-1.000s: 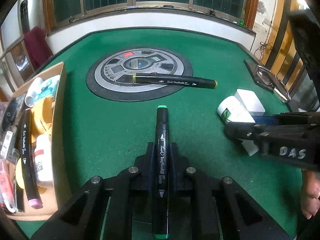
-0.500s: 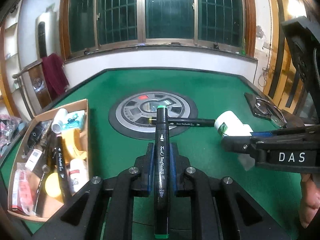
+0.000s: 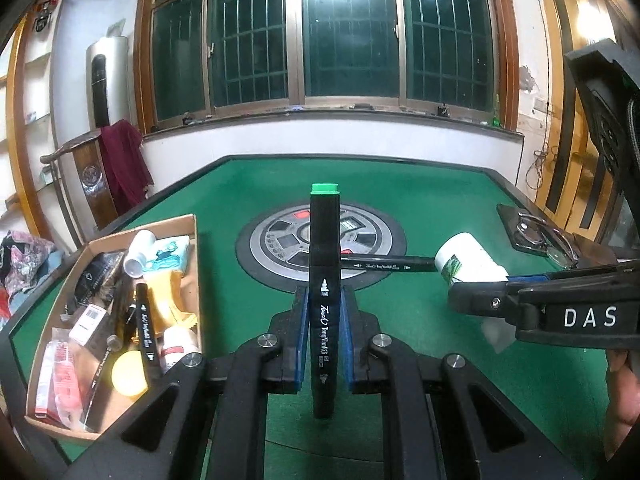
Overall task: Organize objects
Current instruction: 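Grasp the white bottle with the right gripper and lift it, then lower the white bottle into the tray and open the right gripper while the left gripper releases the marker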
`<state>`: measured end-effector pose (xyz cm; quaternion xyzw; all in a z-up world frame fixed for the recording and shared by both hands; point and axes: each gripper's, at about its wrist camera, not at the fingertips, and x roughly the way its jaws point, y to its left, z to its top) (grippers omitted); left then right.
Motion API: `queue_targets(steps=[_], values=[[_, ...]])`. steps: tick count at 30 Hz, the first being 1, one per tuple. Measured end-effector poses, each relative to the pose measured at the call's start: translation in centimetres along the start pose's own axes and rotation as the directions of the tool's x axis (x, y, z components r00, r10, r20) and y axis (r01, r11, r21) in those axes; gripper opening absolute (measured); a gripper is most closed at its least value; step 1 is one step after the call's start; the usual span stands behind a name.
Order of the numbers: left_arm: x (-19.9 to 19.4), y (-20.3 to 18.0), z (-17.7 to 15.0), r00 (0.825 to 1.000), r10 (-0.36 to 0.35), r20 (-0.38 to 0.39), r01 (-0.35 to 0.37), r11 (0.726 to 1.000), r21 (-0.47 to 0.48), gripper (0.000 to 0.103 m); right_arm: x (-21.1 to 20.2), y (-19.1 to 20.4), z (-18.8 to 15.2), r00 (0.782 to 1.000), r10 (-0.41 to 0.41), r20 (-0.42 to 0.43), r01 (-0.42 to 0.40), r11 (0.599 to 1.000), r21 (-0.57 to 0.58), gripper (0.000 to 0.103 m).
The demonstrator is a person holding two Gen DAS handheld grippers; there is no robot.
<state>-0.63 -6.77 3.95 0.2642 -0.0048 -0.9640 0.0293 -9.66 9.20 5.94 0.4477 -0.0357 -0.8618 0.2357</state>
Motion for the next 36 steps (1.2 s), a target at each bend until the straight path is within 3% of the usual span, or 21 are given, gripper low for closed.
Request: queue_targets(steps=[28, 36], values=[[-6.6, 3.9, 0.8, 0.990, -0.027, 0.142, 0.038, 0.996, -0.076, 0.012, -0.9, 4.2, -1.3, 0.998, 0.053, 0.046, -0.054, 0.998, 0.021, 0.032], [-8.2, 6.4, 1.2, 0.985, -0.068, 0.155, 0.089, 0.987, -0.133, 0.012, -0.8, 5.5, -1.4, 0.996, 0.070, 0.047, -0.071, 0.997, 0.024, 0.032]])
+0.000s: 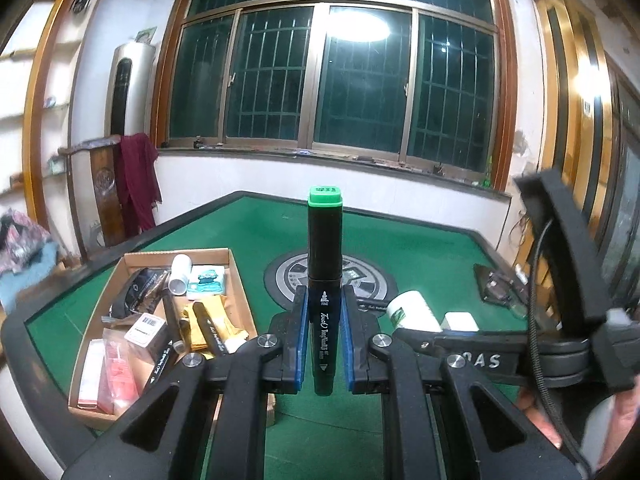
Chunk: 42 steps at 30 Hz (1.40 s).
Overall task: Organize objects
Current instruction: 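Lower the white bottle into the tray and open the right gripper while the left gripper releases the marker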
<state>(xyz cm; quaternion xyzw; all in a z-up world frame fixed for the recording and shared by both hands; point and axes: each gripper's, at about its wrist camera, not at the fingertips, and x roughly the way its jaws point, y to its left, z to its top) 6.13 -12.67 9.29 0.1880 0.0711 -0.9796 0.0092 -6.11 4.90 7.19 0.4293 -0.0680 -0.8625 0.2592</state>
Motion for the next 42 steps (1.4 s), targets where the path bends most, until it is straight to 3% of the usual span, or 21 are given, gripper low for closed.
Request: queue_targets(steps=[5, 9, 13, 19, 30, 42], values=[[-1.0, 3.8, 1.0, 1.000, -0.019, -0.005, 0.019, 0.994, -0.106, 0.012, 0.2, 1.9, 0.2, 1.000, 0.017, -0.003, -0.017, 0.999, -0.032, 0.032], [-0.9, 7.5, 1.2, 0.999, 0.026, -0.019, -0.029, 0.983, -0.179, 0.012, 1.1, 4.2, 0.4, 0.999, 0.038, -0.018, -0.039, 0.996, -0.078, 0.032], [0.2, 11.1, 0.7, 0.996, 0.056, -0.070, -0.072, 0.967, -0.244, 0.012, 2.4, 7.7, 0.7, 0.998, 0.055, -0.037, -0.060, 0.987, -0.151, 0.032], [3.1, 15.1, -0.8, 0.985, 0.031, -0.171, -0.087, 0.940, -0.330, 0.012, 5.5, 11.9, 0.9, 0.995, 0.060, -0.078, -0.077, 0.969, -0.234, 0.032], [4.9, 16.7, -2.4, 0.971, 0.034, -0.235, -0.116, 0.932, -0.344, 0.012, 10.8, 14.5, 1.2, 0.985, 0.066, -0.162, -0.107, 0.960, -0.260, 0.032], [6.2, 16.0, -3.2, 0.958, 0.007, -0.285, -0.102, 0.941, -0.323, 0.013, 16.0, 15.9, 4.7, 0.976, 0.049, -0.212, -0.097, 0.970, -0.222, 0.032]])
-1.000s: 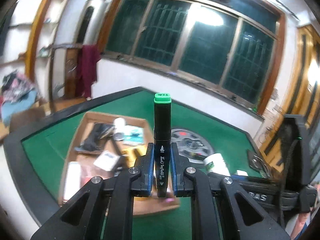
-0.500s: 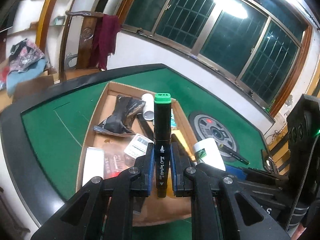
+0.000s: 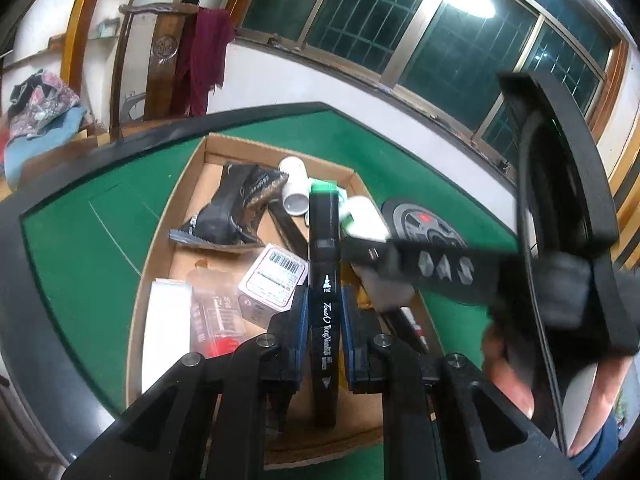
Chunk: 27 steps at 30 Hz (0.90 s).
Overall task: Organize objects
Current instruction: 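Lower the white bottle into the tray and open the right gripper while the left gripper releases the marker, then grasp the yellow-capped black marker with the left gripper while the right gripper grasps the white charger plug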
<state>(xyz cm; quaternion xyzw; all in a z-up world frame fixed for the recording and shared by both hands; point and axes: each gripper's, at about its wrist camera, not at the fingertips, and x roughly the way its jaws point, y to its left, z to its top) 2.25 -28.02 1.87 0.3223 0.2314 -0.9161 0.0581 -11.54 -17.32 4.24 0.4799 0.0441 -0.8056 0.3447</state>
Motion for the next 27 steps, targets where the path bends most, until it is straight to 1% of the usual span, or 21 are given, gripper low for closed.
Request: queue_targets(steps=[5, 9, 14, 18, 21, 24, 27], values=[[0.2, 0.2, -0.2, 1.000, -0.007, -0.017, 0.007, 1.000, -0.006, 0.013, 1.3, 0.5, 1.4, 1.000, -0.026, -0.010, 0.026, 1.000, -0.011, 0.032], [-0.1, 0.1, -0.3, 1.000, 0.001, -0.014, -0.001, 1.000, -0.006, 0.013, 2.0, 0.7, 2.2, 0.999, -0.036, -0.016, 0.036, 0.999, -0.007, 0.032], [-0.4, -0.1, -0.4, 1.000, -0.001, -0.015, 0.001, 1.000, -0.016, 0.013, 2.4, 0.4, 2.3, 1.000, 0.015, -0.027, -0.015, 1.000, 0.001, 0.033], [-0.6, 0.0, -0.3, 1.000, -0.013, -0.017, 0.012, 1.000, -0.028, 0.013, 1.4, -0.2, 1.8, 1.000, 0.022, -0.007, -0.022, 1.000, -0.002, 0.033], [-1.3, -0.6, -0.3, 1.000, -0.014, -0.004, 0.014, 1.000, -0.015, 0.013, -0.1, -1.4, 1.2, 0.999, 0.035, 0.018, -0.036, 0.999, 0.024, 0.033], [-1.8, -1.5, -0.2, 1.000, -0.018, 0.014, 0.018, 1.000, 0.005, 0.013, -1.8, -3.6, 0.4, 0.998, 0.046, 0.040, -0.048, 0.997, 0.059, 0.033], [-1.9, -2.7, -0.2, 0.999, -0.033, 0.014, 0.032, 0.999, 0.031, 0.013, -3.7, -6.4, -0.5, 0.998, 0.031, 0.062, -0.037, 0.994, 0.098, 0.033]])
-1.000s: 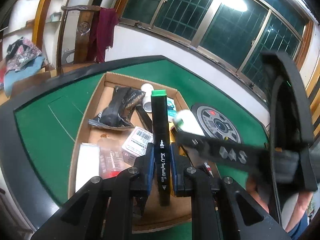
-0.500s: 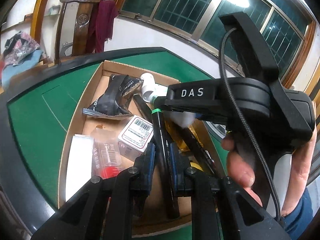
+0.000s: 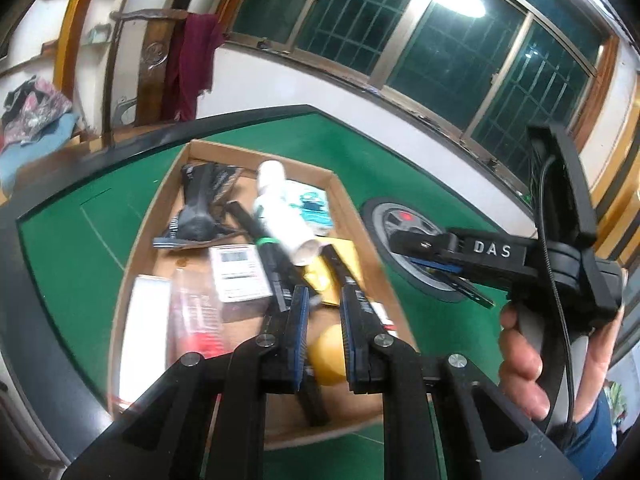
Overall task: Organize objects
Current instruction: 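Grasp the yellow-capped black marker with the left gripper while the right gripper grasps the white charger plug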
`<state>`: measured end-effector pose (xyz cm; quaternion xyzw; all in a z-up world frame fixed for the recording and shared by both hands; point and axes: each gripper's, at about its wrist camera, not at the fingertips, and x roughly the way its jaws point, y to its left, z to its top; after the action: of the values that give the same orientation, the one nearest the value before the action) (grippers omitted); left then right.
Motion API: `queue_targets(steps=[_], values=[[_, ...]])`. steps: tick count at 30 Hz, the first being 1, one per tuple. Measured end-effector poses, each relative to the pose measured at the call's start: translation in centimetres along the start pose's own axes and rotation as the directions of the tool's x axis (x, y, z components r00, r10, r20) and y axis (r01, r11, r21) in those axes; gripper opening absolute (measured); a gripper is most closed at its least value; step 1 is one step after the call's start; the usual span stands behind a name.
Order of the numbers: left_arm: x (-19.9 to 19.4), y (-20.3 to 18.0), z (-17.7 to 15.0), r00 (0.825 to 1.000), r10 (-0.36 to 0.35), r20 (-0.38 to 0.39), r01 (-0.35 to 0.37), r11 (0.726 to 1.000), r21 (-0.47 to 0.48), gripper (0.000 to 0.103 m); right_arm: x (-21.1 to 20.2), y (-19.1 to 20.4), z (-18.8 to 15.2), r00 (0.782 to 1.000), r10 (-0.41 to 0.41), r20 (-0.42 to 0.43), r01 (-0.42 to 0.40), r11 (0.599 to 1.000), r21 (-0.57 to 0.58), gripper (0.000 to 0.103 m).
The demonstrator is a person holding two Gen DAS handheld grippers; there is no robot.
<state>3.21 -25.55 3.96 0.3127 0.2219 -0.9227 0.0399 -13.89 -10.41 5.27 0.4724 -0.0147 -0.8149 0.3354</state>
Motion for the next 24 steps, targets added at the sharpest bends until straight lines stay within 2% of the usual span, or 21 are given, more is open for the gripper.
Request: queue_targets(steps=[6, 8, 11, 15, 16, 18, 22, 24], values=[[0.3, -2.9, -0.7, 1.000, -0.012, -0.020, 0.013, 0.997, 0.073, 0.013, -2.9, -9.0, 1.0, 0.988, -0.156, 0.021, 0.152, 0.980, 0.129, 0.033], [0.3, -4.1, -1.1, 0.999, -0.018, -0.029, 0.021, 0.995, 0.098, 0.013, -3.3, -12.3, 1.4, 0.962, -0.271, 0.010, 0.266, 0.950, 0.160, 0.033], [0.3, -5.5, -1.5, 0.999, -0.023, -0.036, 0.028, 0.991, 0.130, 0.013, -3.3, -16.0, 1.2, 0.942, -0.333, -0.035, 0.333, 0.921, 0.202, 0.033], [0.6, -7.0, -1.9, 0.998, -0.035, -0.053, 0.043, 0.986, 0.160, 0.013, -3.4, -18.3, 0.1, 0.961, -0.265, -0.077, 0.276, 0.925, 0.261, 0.033], [0.7, -7.2, -1.9, 0.998, -0.037, -0.057, 0.046, 0.985, 0.164, 0.013, -3.5, -18.3, -0.4, 0.971, -0.221, -0.090, 0.237, 0.930, 0.280, 0.033], [1.0, -7.9, -2.1, 0.996, -0.045, -0.071, 0.057, 0.983, 0.172, 0.013, -3.4, -17.5, -1.3, 0.984, -0.148, -0.102, 0.171, 0.943, 0.287, 0.033], [2.1, -9.7, -2.2, 0.991, -0.068, -0.114, 0.089, 0.978, 0.189, 0.013, -3.9, -15.1, -3.3, 0.992, -0.035, -0.120, 0.064, 0.967, 0.245, 0.033], [2.7, -10.6, -2.3, 0.988, -0.074, -0.134, 0.100, 0.975, 0.199, 0.013, -5.0, -14.9, -3.8, 0.995, -0.017, -0.095, 0.041, 0.966, 0.256, 0.033]])
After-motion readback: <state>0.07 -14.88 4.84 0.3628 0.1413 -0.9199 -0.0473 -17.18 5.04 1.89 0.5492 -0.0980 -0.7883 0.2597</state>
